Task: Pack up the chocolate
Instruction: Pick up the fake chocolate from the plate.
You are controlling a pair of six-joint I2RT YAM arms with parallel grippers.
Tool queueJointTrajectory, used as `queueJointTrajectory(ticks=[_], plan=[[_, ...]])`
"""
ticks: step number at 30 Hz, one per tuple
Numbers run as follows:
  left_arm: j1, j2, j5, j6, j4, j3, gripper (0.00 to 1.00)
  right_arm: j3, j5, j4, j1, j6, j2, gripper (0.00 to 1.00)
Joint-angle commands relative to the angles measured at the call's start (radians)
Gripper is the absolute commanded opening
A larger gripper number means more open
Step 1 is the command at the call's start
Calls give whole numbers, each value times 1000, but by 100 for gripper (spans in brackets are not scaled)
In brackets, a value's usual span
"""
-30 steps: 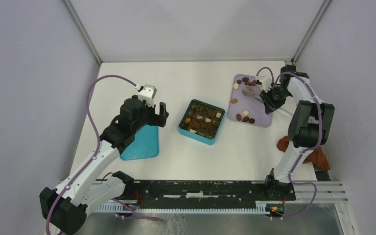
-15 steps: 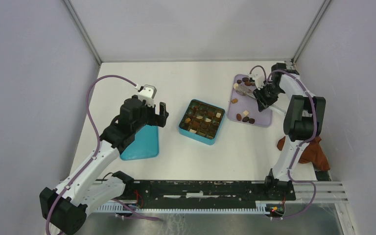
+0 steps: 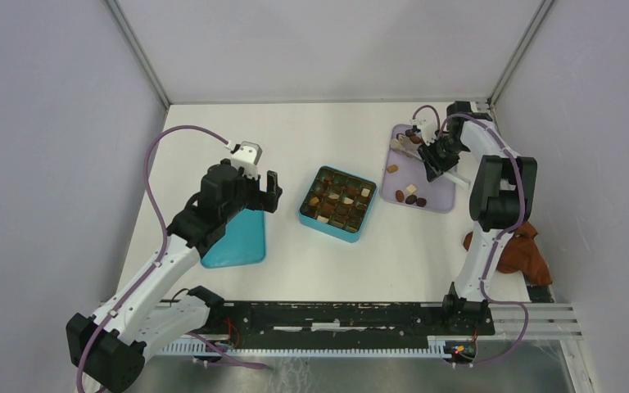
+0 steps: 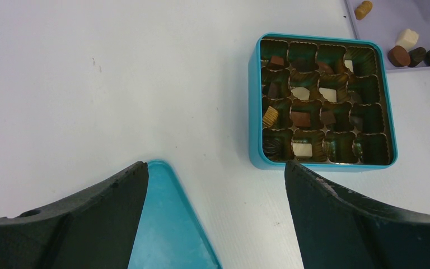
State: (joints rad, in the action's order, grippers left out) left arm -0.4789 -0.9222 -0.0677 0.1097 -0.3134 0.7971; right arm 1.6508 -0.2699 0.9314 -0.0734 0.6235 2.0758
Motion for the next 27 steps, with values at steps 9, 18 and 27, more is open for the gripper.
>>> queueJointTrajectory(ticks=[9, 18, 27], plan=[[2, 4, 14, -32, 10, 4, 96, 46, 67, -43, 7, -37, 21, 44], [3, 4, 13, -32, 10, 4, 96, 96, 49, -30, 9, -47, 54, 44], [3, 2, 12, -34, 9, 4, 96, 151, 35, -6, 17, -37, 99, 44]])
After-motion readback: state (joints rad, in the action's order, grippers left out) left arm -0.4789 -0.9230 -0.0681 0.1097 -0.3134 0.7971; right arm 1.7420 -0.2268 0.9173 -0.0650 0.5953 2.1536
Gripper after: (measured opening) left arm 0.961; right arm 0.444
